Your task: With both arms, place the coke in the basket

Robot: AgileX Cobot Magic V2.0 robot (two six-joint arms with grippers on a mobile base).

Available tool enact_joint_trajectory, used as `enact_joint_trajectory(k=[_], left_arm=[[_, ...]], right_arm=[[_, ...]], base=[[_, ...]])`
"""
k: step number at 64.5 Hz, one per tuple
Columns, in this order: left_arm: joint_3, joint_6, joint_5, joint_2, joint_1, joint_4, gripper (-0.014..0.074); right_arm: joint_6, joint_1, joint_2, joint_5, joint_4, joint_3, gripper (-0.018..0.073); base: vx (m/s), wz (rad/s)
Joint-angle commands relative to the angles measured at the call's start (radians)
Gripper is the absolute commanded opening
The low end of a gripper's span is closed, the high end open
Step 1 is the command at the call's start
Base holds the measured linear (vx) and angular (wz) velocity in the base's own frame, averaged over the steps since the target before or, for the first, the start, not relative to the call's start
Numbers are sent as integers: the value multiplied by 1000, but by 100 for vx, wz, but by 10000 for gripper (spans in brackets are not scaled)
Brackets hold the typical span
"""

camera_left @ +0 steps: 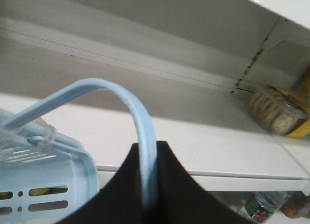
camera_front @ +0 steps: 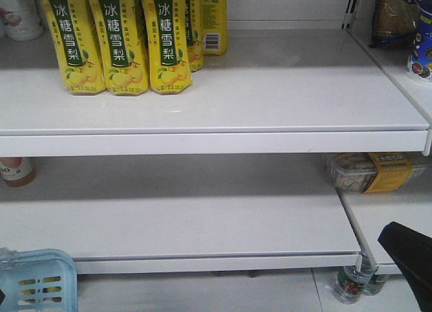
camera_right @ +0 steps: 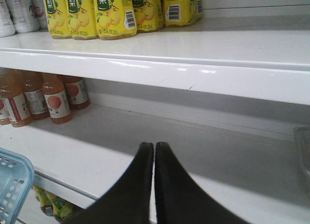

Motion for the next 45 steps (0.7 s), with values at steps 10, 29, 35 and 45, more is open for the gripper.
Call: enact_joint_trajectory(k=[10,29,35,45], left_arm=[[-2,182,-157,-23,71,21,-6],[1,250,-248,-23,82,26,-6],[1,250,-275,-23,109,26,-6],[1,250,-274,-23,157,27,-6]], right_arm=[[-4,-5,6,22,-13,-28,-5],[-4,-5,6,22,-13,-28,-5],[-4,-5,6,22,-13,-28,-5],[-4,-5,6,22,-13,-28,-5]], base=[[0,0],[0,0],[0,0],[0,0]])
